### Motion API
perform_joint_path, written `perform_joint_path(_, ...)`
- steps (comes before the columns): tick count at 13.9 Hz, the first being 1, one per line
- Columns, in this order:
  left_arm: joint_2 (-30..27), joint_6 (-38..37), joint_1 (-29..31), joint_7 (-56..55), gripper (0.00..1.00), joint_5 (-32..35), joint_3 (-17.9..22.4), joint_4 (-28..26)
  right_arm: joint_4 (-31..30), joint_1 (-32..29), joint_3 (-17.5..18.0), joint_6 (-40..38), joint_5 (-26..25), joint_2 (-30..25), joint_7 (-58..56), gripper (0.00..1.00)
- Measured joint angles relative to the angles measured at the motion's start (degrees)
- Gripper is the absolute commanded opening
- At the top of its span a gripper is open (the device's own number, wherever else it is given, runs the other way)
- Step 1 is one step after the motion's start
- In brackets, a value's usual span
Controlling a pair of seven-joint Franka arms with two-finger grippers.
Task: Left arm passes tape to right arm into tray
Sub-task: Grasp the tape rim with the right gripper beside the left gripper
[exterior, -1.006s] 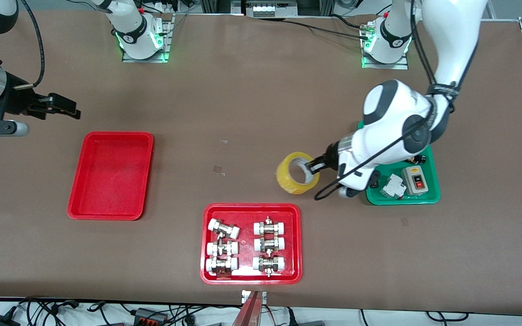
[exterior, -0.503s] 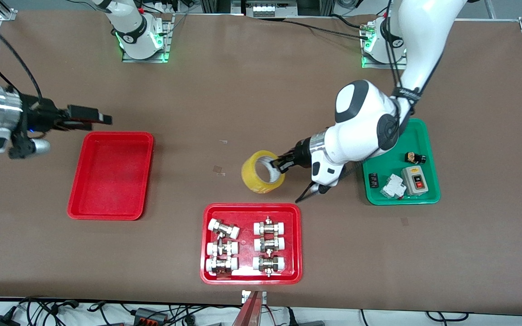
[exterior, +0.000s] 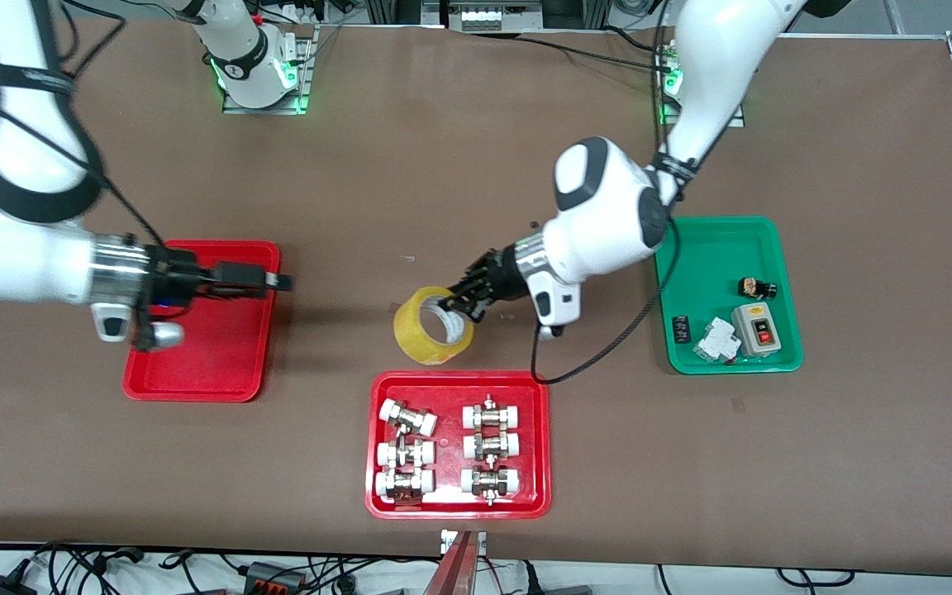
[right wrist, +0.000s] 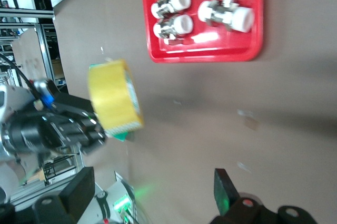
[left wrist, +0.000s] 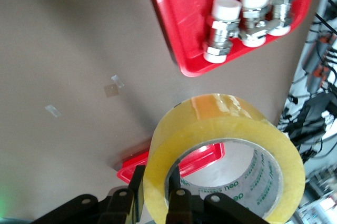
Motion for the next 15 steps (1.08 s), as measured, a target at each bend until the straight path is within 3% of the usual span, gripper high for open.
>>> perform_joint_path(4, 1.3, 0.3, -0.3, -1.4, 0.0, 0.0, 0.0, 0.0, 0.0, 6.6, 0.1, 8.5, 0.8, 2.3, 0.0, 1.0)
perform_joint_path(11, 2.3, 0.9, -1.3, -1.6, 0.0, 0.0, 0.0, 1.4, 0.1, 12.5, 0.1, 18.2, 3.5, 6.5, 0.0, 1.0)
perform_joint_path(12, 2.5, 1.6, -1.5, -1.6, 0.0, 0.0, 0.0, 1.5, 0.1, 13.2, 0.1, 19.2, 3.5, 6.9, 0.0, 0.81)
perform_joint_path(13, 2.7, 2.2, -1.8, -1.7, 0.0, 0.0, 0.0, 1.6, 0.1, 13.6, 0.1, 19.7, 3.5, 7.2, -0.1, 0.48)
perform_joint_path(14, 2.9, 2.6, -2.0, -1.8, 0.0, 0.0, 0.0, 1.7, 0.2, 13.7, 0.1, 19.8, 3.4, 7.3, -0.8, 0.26)
perform_joint_path(15, 3.1, 2.8, -2.0, -2.2, 0.01, 0.0, 0.0, 1.9, 0.3, 13.7, -0.1, 19.8, 3.4, 7.3, -2.0, 0.12)
